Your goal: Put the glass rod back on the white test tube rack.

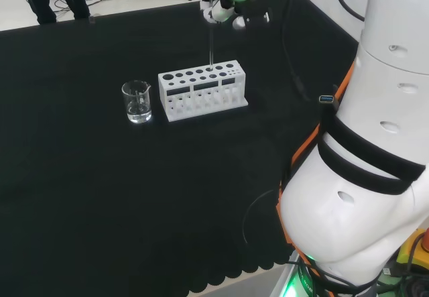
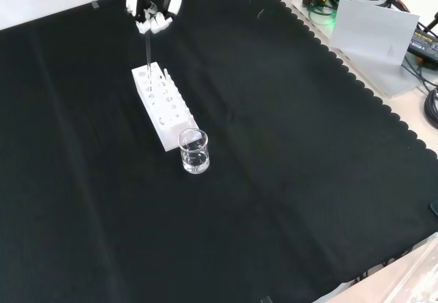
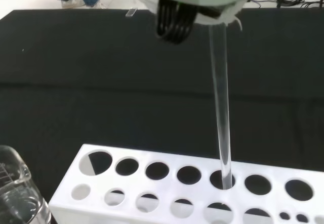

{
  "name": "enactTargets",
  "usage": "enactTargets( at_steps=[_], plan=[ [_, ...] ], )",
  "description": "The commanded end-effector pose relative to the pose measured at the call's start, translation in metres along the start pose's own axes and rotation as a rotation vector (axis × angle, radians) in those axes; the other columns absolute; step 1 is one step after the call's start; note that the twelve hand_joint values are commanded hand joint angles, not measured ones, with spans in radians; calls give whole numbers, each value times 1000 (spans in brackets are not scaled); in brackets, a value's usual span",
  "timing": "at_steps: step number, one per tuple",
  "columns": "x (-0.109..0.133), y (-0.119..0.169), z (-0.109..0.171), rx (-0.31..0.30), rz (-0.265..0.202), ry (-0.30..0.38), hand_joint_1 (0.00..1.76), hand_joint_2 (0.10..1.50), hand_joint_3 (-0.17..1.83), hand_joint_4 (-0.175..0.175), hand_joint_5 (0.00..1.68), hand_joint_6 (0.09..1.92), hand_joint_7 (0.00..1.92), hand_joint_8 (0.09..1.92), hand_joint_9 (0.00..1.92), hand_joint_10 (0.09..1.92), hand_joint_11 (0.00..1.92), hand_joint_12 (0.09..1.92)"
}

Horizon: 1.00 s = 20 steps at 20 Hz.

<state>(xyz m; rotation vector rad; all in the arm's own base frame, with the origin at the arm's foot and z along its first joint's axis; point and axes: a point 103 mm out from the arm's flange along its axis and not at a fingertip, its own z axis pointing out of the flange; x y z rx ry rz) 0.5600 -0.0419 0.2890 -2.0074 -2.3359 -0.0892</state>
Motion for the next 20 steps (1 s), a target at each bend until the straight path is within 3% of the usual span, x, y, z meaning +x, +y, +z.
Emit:
enactTargets(
  at_steps=[1,20],
  plan=[
    [9,8,12,22,-20,-7,1317,666,700,-175,1232,481,1233,1046,1689,709,1664,800],
    [7,21,31,64,-22,-29,1317,664,702,-175,1227,495,1238,1035,1690,710,1668,799]
  ],
)
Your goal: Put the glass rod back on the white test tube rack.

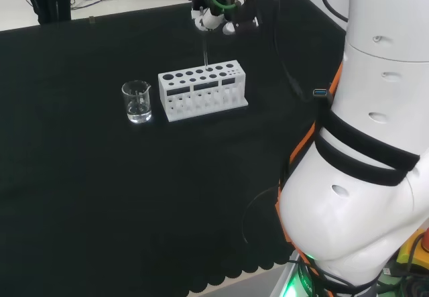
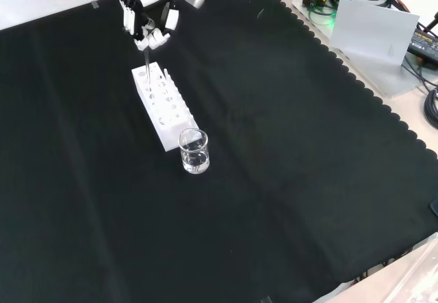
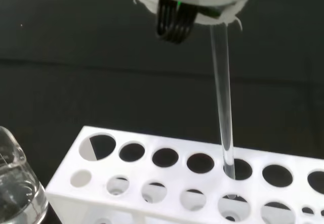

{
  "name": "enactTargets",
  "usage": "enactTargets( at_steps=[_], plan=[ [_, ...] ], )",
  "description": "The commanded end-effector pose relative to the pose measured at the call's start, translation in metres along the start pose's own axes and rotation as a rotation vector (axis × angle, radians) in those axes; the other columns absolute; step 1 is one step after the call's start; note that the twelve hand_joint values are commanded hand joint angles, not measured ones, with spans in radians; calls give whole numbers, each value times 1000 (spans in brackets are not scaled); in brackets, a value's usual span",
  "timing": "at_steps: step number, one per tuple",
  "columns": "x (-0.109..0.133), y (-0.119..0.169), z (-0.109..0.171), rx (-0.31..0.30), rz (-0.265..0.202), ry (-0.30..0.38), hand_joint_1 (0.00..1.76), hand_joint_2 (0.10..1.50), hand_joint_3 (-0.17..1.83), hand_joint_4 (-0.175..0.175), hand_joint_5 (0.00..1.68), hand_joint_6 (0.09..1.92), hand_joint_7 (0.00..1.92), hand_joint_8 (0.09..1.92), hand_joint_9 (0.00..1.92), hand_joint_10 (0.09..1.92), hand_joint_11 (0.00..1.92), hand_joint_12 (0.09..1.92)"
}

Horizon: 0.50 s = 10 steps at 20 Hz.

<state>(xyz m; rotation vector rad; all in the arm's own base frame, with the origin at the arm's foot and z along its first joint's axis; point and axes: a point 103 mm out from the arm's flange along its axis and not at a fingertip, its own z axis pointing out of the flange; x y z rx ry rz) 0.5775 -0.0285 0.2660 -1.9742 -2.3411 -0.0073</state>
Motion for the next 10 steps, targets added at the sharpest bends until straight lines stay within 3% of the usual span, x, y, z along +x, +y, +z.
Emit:
enactTargets(
  at_steps=[1,10],
  plan=[
    [-2,3,8,14,-5,-8,1317,664,703,-175,1226,496,1239,1035,1690,710,1668,799],
    [-7,9,28,31,-7,-12,1317,661,707,-175,1225,503,1242,1030,1693,711,1672,799]
  ],
)
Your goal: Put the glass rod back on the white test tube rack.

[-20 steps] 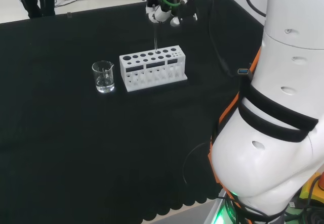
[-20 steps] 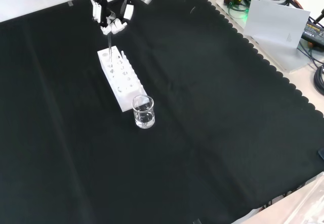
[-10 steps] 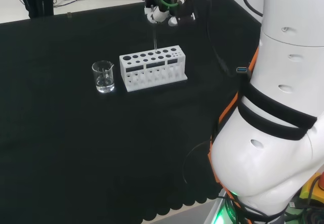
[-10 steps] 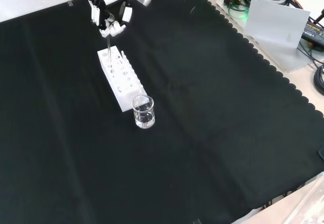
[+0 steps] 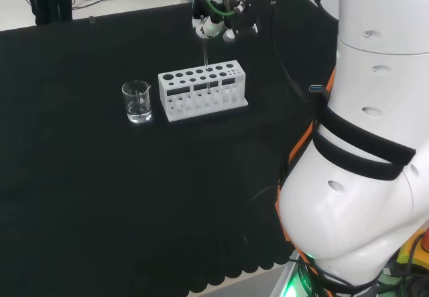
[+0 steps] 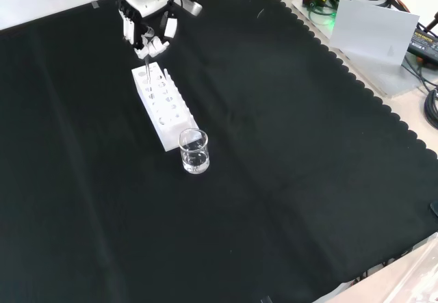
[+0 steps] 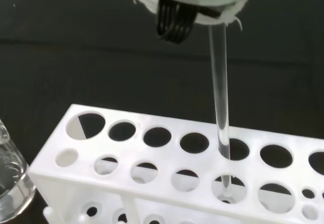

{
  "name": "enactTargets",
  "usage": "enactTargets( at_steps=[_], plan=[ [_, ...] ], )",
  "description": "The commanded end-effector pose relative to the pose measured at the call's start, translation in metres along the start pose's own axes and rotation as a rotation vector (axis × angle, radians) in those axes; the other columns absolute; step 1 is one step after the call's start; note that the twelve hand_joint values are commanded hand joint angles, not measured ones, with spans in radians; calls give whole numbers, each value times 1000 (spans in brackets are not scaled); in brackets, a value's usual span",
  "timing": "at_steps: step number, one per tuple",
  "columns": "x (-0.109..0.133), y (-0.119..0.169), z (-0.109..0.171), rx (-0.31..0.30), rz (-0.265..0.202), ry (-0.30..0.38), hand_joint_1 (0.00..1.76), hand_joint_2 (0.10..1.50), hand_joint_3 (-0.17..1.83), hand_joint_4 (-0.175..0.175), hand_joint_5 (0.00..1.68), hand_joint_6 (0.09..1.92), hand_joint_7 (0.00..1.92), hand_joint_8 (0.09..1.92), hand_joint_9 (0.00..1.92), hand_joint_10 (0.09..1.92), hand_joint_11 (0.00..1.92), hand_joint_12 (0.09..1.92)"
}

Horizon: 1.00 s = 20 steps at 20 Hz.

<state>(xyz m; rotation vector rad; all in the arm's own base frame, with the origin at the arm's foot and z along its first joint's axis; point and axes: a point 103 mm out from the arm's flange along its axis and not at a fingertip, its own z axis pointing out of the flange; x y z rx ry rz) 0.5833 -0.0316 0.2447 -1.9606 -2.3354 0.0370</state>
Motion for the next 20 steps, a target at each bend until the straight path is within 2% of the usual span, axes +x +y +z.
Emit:
enactTargets(
  at_steps=[1,7,10,13,16,20],
  plan=[
    [-2,3,9,2,-5,-2,1317,661,708,-175,1224,503,1242,1029,1693,712,1673,799],
    [-5,1,10,25,-8,18,1318,622,770,-175,1213,564,1271,996,1725,706,1702,804],
    [-6,0,7,54,-10,22,1317,647,712,-175,1137,723,1330,801,1752,691,1734,799],
    [-3,1,5,79,-16,26,1406,585,726,-175,882,917,1351,617,1760,654,1776,788],
    [0,3,7,102,-22,26,1380,438,846,-175,651,1017,1119,709,1768,612,1814,791],
    [-1,-3,2,118,-29,34,1395,359,905,-175,391,957,884,788,1789,578,1855,808]
  ],
)
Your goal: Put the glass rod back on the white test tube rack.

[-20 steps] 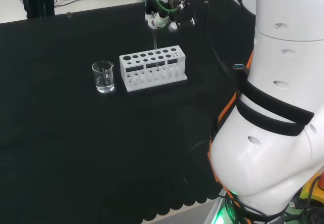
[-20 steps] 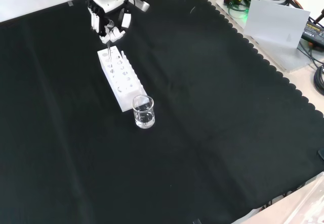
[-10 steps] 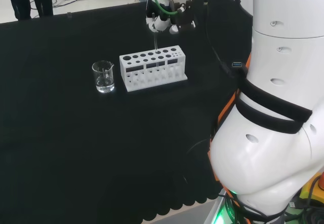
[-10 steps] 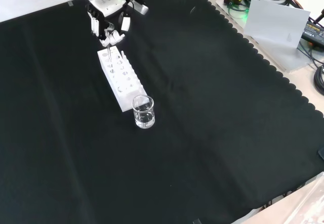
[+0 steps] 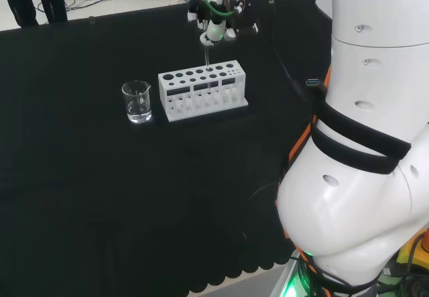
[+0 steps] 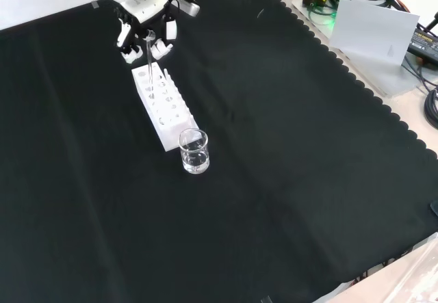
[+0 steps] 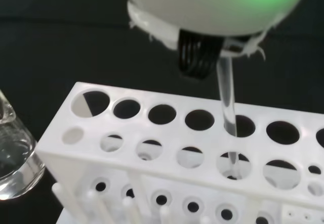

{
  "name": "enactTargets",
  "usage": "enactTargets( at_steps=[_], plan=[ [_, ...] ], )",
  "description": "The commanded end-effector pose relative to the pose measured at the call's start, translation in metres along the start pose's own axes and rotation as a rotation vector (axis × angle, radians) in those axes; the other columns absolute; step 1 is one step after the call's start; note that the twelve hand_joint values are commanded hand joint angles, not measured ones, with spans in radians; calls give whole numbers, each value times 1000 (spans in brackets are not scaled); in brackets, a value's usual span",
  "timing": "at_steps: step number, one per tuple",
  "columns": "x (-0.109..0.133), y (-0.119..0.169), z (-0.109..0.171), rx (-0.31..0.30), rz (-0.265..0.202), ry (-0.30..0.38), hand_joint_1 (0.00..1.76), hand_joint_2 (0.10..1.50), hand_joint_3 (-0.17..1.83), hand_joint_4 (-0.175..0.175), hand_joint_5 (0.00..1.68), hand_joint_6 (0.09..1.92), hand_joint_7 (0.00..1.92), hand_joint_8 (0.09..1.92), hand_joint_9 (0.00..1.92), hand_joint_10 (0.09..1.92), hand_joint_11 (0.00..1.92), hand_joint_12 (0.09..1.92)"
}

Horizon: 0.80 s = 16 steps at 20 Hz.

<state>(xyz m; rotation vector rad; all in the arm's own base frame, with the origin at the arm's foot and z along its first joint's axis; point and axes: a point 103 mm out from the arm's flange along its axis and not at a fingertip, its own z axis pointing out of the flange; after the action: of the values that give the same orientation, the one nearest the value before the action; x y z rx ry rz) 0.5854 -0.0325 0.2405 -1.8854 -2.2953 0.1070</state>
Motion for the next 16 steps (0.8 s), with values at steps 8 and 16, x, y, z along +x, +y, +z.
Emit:
enactTargets(
  at_steps=[8,16],
  plan=[
    [1,-17,-24,15,5,16,1410,332,913,-175,301,827,803,786,1808,565,1898,845],
    [13,-42,-68,-29,0,21,1411,329,911,-175,313,780,796,779,1816,575,1913,870]
  ],
)
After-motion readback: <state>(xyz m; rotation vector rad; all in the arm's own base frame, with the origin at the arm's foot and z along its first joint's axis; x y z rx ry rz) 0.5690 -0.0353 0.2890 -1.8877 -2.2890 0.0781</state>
